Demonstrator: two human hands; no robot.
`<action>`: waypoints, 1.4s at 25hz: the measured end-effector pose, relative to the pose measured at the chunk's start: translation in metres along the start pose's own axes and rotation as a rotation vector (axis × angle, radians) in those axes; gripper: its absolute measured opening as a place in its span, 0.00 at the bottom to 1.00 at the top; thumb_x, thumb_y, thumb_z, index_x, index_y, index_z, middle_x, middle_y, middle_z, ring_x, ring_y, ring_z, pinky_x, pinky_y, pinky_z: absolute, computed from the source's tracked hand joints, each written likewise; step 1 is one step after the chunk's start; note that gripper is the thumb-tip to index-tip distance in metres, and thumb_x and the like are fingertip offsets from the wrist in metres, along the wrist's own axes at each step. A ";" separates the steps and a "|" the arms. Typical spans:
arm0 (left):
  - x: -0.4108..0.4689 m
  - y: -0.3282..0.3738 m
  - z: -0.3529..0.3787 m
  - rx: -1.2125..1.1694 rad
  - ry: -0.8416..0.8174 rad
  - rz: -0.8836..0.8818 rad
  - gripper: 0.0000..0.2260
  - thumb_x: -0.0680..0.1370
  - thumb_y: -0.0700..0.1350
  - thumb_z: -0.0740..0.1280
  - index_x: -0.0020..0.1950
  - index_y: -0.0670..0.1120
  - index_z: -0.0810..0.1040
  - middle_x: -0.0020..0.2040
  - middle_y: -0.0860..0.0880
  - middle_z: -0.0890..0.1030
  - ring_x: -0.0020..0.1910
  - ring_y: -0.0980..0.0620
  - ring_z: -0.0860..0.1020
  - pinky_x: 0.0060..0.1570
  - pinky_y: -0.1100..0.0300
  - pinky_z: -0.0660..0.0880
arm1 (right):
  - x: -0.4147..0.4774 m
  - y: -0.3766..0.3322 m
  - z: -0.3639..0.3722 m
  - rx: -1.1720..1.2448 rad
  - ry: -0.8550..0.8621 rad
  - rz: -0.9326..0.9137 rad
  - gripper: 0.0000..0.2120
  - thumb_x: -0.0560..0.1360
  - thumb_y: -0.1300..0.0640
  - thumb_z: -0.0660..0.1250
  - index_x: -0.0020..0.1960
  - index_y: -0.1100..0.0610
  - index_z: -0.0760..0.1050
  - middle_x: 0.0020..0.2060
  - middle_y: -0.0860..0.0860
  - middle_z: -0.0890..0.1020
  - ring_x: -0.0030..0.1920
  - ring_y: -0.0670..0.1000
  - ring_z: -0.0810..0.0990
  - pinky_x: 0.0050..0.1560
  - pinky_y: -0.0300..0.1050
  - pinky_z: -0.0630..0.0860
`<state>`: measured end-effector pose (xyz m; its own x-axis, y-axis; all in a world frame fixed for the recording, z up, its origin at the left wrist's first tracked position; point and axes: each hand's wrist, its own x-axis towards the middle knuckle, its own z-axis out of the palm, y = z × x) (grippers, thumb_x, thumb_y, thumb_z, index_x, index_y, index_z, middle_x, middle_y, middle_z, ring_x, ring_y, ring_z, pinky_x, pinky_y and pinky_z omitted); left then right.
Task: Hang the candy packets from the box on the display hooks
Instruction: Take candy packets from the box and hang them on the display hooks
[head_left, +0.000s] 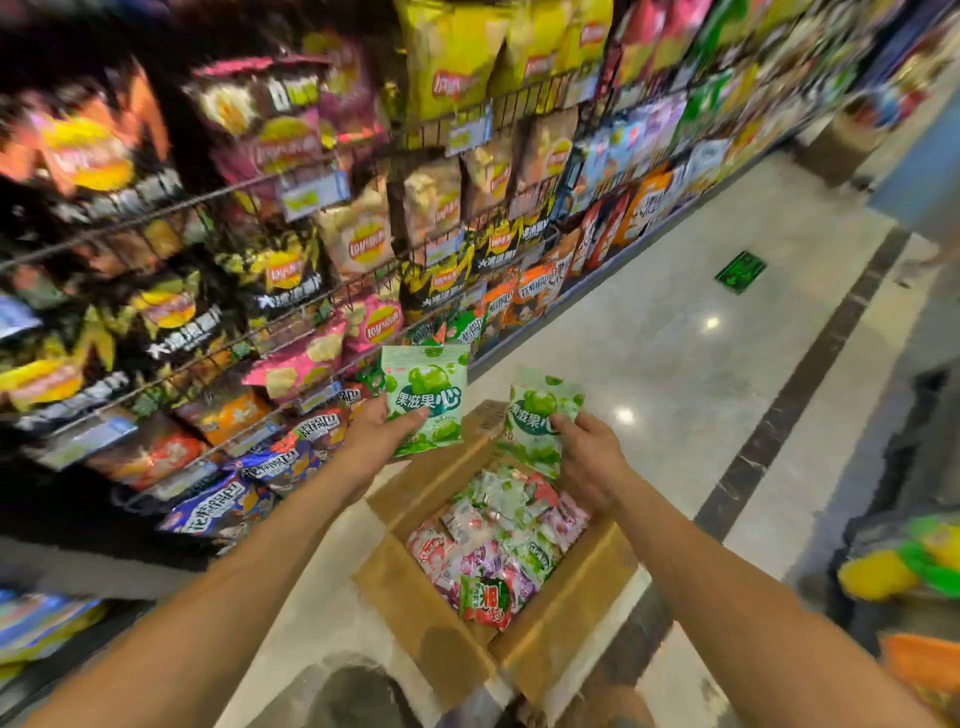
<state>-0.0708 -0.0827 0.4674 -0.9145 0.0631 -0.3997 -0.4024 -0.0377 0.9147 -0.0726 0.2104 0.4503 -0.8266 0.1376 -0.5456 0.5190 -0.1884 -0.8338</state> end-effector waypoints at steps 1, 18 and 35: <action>-0.014 0.030 -0.002 0.006 -0.013 0.008 0.15 0.77 0.48 0.76 0.62 0.50 0.81 0.61 0.47 0.86 0.59 0.44 0.85 0.63 0.40 0.79 | -0.022 -0.029 0.007 0.001 0.002 -0.024 0.08 0.84 0.62 0.64 0.59 0.64 0.78 0.49 0.60 0.88 0.47 0.58 0.88 0.45 0.54 0.86; -0.223 0.234 -0.042 -0.054 0.068 0.203 0.19 0.78 0.51 0.76 0.66 0.49 0.78 0.62 0.49 0.85 0.61 0.46 0.83 0.62 0.44 0.81 | -0.225 -0.221 0.066 -0.034 -0.178 -0.432 0.32 0.67 0.35 0.79 0.65 0.52 0.81 0.62 0.49 0.85 0.66 0.55 0.81 0.70 0.67 0.73; -0.473 0.194 -0.202 -0.145 0.546 0.352 0.08 0.82 0.42 0.71 0.60 0.50 0.83 0.56 0.51 0.88 0.59 0.45 0.84 0.65 0.41 0.78 | -0.405 -0.169 0.271 -0.174 -0.661 -0.493 0.17 0.84 0.52 0.66 0.72 0.53 0.74 0.63 0.44 0.80 0.68 0.48 0.75 0.74 0.54 0.67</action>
<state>0.2747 -0.3216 0.8217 -0.8671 -0.4906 -0.0860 -0.0423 -0.0994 0.9941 0.1151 -0.0772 0.8353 -0.8967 -0.4427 0.0007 0.0464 -0.0956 -0.9943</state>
